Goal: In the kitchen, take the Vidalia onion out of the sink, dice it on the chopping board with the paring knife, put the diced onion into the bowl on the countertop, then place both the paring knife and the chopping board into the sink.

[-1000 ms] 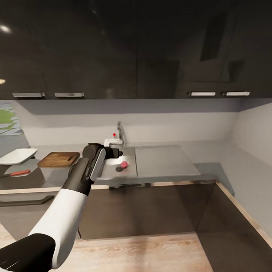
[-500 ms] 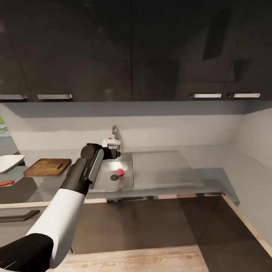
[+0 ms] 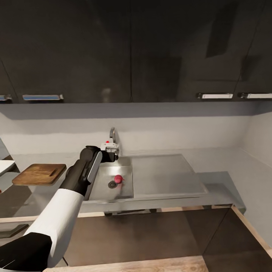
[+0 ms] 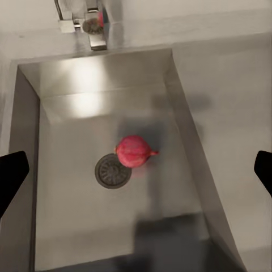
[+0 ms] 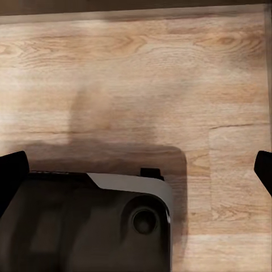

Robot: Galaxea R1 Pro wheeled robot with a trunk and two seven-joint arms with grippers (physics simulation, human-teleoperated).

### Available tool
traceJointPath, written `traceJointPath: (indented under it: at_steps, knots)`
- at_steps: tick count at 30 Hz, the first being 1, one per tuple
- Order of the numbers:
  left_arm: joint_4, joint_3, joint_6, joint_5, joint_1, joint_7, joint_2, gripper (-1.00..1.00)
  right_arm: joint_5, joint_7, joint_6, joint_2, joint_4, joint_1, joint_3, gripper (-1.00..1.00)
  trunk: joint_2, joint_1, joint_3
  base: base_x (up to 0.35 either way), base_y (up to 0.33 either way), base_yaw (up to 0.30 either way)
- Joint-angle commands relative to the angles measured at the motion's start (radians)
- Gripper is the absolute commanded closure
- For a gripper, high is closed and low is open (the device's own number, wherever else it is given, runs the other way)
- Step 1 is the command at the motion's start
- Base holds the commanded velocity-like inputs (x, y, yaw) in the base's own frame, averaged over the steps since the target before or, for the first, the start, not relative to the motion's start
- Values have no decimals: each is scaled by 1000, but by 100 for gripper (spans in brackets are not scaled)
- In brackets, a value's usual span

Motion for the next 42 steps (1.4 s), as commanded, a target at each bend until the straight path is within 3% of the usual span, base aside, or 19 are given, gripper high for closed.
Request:
traceJointPath:
  at_steps: [1,15,24,33,42]
  knots:
    - [0,-1,3,11,-1,10,1,-100,9,6,-3,0,0,-1,-9,-100,-2,1,-4,42,0,0]
    - [50,-1,0,11,0,10,1,-100,9,6,-5,-1,1,-1,-9,-100,-2,1,-26,111,-15,0]
    - [148,-1,-87,11,1,10,1,-100,9,6,-5,-1,1,-1,-9,-100,-2,1,-41,250,-52,0]
    - [200,-1,-117,11,3,10,2,-100,9,6,-5,-1,1,-1,-9,-100,-2,1,-55,18,-2,0]
    - [259,-1,-157,11,4,10,28,-100,9,6,-5,-1,1,-1,-9,-100,-2,1,-70,0,0,0]
